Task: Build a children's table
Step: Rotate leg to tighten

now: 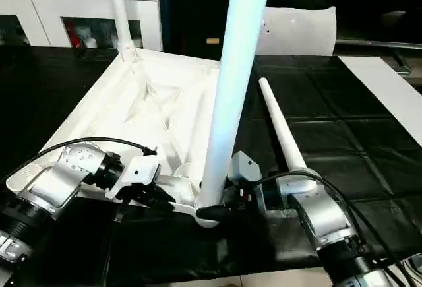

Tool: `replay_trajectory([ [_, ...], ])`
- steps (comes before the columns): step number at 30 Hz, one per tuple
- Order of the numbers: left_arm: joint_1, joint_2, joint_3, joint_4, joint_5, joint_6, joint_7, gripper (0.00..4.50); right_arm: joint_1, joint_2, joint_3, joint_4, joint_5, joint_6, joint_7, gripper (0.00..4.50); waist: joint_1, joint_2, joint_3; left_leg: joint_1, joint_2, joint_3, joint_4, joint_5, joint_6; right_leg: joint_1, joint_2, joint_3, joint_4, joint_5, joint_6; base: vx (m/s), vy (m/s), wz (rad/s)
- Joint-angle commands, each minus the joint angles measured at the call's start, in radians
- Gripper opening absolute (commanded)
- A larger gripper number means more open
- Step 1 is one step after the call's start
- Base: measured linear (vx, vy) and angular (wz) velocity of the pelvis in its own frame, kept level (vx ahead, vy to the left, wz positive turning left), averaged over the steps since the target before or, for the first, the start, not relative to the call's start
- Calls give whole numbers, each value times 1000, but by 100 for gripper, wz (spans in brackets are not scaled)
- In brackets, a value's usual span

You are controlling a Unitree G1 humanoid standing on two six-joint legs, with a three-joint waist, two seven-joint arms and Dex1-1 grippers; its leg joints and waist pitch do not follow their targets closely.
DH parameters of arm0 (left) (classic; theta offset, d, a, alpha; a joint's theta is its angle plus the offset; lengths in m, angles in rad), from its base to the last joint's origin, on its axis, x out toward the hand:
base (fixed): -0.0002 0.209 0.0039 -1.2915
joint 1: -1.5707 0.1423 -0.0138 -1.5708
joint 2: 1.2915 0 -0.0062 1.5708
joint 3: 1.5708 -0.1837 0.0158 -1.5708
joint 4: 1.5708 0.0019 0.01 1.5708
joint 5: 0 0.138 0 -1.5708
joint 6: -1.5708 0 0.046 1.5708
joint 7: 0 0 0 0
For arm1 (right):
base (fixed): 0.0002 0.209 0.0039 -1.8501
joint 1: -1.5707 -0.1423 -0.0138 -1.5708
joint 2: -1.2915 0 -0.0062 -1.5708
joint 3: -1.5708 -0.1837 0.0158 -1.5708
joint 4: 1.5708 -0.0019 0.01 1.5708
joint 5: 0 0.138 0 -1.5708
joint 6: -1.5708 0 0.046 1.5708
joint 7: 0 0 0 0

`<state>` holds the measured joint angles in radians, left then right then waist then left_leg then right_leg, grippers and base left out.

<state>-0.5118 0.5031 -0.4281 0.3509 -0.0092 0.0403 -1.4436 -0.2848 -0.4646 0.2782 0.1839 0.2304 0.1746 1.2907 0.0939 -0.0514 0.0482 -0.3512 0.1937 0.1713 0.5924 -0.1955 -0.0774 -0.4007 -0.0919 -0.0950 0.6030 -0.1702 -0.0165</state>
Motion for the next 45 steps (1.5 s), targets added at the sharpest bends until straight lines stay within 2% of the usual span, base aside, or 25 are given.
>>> replay_trajectory([
  [1,-8,-3,0,-16,-14,8,-11,0,-8,8,12,-2,19,27,15,256,-4,-2,-59,3,44,-7,-76,-199,32,51,-63,58,-67,-264,-187,0,0,0],
  [5,16,-10,35,-53,-38,75,37,0,2,31,11,-17,31,54,-8,251,-7,3,-58,1,44,-8,-78,-211,23,52,-63,58,-67,-270,-190,0,0,0],
  [7,49,-22,71,-110,-45,163,120,0,16,64,0,-29,43,93,-60,251,-10,3,-56,2,48,-10,-81,-225,14,51,-65,58,-64,-285,-191,0,0,0],
  [9,134,-67,136,-257,-79,327,259,0,38,147,-12,-40,29,138,-207,249,-16,0,-49,1,45,-12,-84,-274,-1,48,-64,56,-76,-394,-164,0,0,0],
  [10,134,-67,136,-257,-79,327,259,0,38,147,-12,-40,29,138,-207,245,-16,0,-49,1,45,-12,-84,-274,-1,48,-64,56,-76,-394,-164,0,0,0],
  [11,168,-97,160,-320,-84,403,325,0,46,187,-16,-44,21,155,-271,243,-29,-4,-45,-5,42,-17,-85,-298,-14,48,-66,51,-85,-487,-125,0,0,0],
  [13,196,-140,179,-366,-67,471,405,0,52,234,-26,-46,18,183,-343,242,-52,-7,-44,-9,37,-21,-85,-303,-20,47,-63,48,-92,-544,-99,0,0,0],
  [14,204,-154,185,-379,-59,492,430,0,54,250,-31,-46,17,194,-366,242,-57,-7,-43,-7,35,-21,-83,-312,-18,44,-64,46,-98,-574,-86,0,0,0],
  [15,215,-183,191,-399,-42,519,472,0,56,279,-39,-43,16,211,-406,242,-62,-15,-43,-5,29,-20,-76,-313,-9,40,-64,44,-108,-625,-59,0,0,0],
  [16,223,-200,193,-415,-34,541,497,0,57,295,-44,-43,15,223,-429,242,-62,-11,-42,-2,27,-19,-72,-307,0,34,-65,45,-115,-650,-48,0,0,0],
  [19,234,-293,209,-457,22,634,641,0,53,383,-71,-41,12,273,-554,241,-68,-11,-41,1,30,-19,-74,-307,3,27,-60,43,-118,-648,-44,0,0,0],
  [21,205,-360,228,-445,45,665,746,0,36,430,-86,-19,-15,297,-652,241,-69,-10,-43,-4,29,-22,-77,-309,3,31,-58,41,-114,-624,-39,0,0,0],
  [22,193,-380,235,-437,52,668,779,0,30,441,-89,-10,-26,301,-681,241,-72,-7,-43,-1,32,-21,-78,-311,-1,27,-54,42,-113,-590,-47,0,0,0],
  [23,174,-404,242,-430,61,678,826,0,21,459,-97,1,-41,310,-724,241,-69,-7,-50,-2,30,-22,-79,-297,3,34,-56,43,-108,-546,-55,0,0,0],
  [25,157,-407,236,-417,59,672,827,0,17,474,-116,9,-30,320,-746,241,-67,-3,-52,-7,33,-19,-82,-262,15,36,-54,48,-100,-456,-75,0,0,0],
  [27,139,-404,229,-403,58,664,811,0,17,479,-128,5,-22,323,-752,297,-63,-1,-55,-9,34,-17,-81,-231,25,39,-54,52,-93,-386,-92,0,0,0],
  [29,127,-391,222,-388,61,643,778,0,25,480,-143,-3,-30,310,-767,311,-55,1,-58,-5,33,-9,-76,-181,36,39,-52,56,-84,-280,-125,0,0,0],
  [30,123,-383,219,-381,60,638,767,0,27,482,-152,-4,-30,307,-778,318,-53,3,-58,-7,32,-9,-76,-171,38,42,-52,57,-80,-259,-133,0,0,0],
  [31,120,-377,216,-377,63,635,760,0,28,481,-156,-4,-33,304,-785,329,-53,0,-58,-10,31,-8,-77,-160,42,46,-53,56,-79,-247,-138,0,0,0],
  [33,113,-361,213,-366,69,628,757,0,28,477,-164,-7,-38,299,-794,350,-49,3,-58,-9,32,-8,-76,-147,44,48,-55,56,-79,-241,-144,0,0,0],
  [34,111,-356,212,-363,66,631,754,0,29,476,-168,-11,-36,302,-794,357,-47,10,-56,-8,32,-9,-79,-159,40,48,-55,56,-81,-261,-143,0,0,0],
  [38,110,-336,211,-361,61,627,746,0,38,467,-183,-34,-24,288,-787,390,-48,13,-52,-5,34,-11,-84,-221,19,45,-54,55,-91,-338,-124,0,0,0],
  [42,111,-324,213,-340,65,614,759,0,55,444,-219,-59,-27,278,-800,411,-55,11,-50,-4,32,-15,-85,-274,7,42,-56,52,-103,-429,-89,0,0,0],
  [43,112,-323,214,-337,68,610,763,0,59,438,-223,-63,-30,274,-801,437,-54,11,-49,-3,33,-15,-85,-279,7,40,-57,52,-105,-445,-81,0,0,0],
  [45,109,-314,211,-319,72,598,775,0,84,409,-249,-95,-25,271,-804,437,-55,4,-49,-6,32,-16,-85,-276,10,41,-55,51,-105,-454,-71,0,0,0],
])
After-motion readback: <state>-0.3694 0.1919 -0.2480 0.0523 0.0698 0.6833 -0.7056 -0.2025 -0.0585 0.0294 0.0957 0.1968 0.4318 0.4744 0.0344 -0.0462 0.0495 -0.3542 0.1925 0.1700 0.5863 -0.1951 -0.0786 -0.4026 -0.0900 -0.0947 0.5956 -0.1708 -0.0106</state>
